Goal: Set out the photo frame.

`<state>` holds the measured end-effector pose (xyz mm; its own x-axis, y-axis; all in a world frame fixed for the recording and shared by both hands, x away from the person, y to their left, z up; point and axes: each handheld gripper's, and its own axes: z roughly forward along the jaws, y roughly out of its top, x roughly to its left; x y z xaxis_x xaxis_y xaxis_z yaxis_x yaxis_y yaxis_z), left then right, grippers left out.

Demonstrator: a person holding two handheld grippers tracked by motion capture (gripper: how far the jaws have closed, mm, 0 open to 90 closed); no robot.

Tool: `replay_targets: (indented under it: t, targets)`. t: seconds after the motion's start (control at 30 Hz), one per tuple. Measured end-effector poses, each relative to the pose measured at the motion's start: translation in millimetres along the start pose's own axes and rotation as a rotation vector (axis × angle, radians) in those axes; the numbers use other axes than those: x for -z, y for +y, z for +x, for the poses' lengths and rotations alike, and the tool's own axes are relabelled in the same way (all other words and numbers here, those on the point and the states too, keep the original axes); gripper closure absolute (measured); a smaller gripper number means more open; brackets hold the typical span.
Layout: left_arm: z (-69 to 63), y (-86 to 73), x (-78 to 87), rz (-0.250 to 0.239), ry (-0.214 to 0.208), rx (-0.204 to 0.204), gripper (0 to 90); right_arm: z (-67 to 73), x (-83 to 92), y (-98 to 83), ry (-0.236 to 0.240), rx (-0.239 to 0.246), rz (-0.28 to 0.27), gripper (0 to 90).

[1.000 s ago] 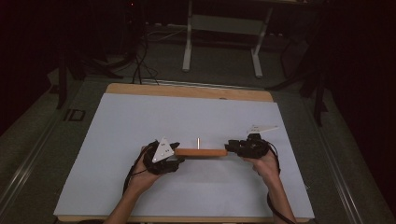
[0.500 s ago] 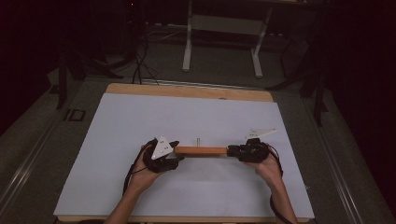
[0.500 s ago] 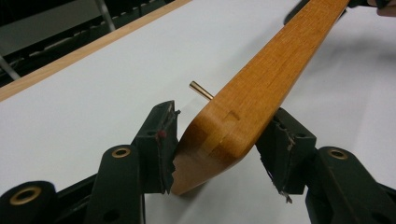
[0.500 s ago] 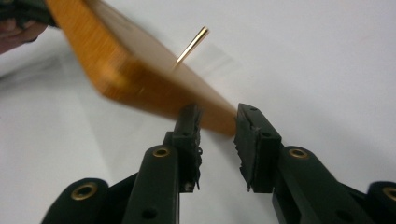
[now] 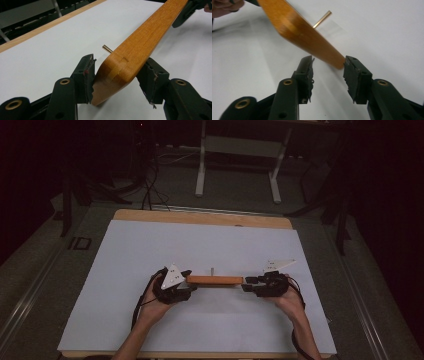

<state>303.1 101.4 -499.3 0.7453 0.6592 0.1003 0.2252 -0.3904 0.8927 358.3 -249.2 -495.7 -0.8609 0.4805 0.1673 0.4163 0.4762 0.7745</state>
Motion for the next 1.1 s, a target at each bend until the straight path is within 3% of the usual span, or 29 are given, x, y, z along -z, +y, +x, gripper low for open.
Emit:
replay_targets:
  t: [0.27,0.43,1.1]
  targets:
    - [1.0,-0.4,-0.6,-0.004,-0.001,0.010,48.5,7.9,-9.2,7.0,-0.002,0.061,-0.017,48.6]
    - [3.2,-2.2,-3.1,0.011,-0.007,0.016,48.4,9.6,-18.1,12.1,0.001,0.097,-0.059,45.2]
    - [13.3,-18.1,-19.6,0.068,-0.016,0.061,49.1,7.5,-41.2,10.8,0.032,0.100,-0.110,47.8]
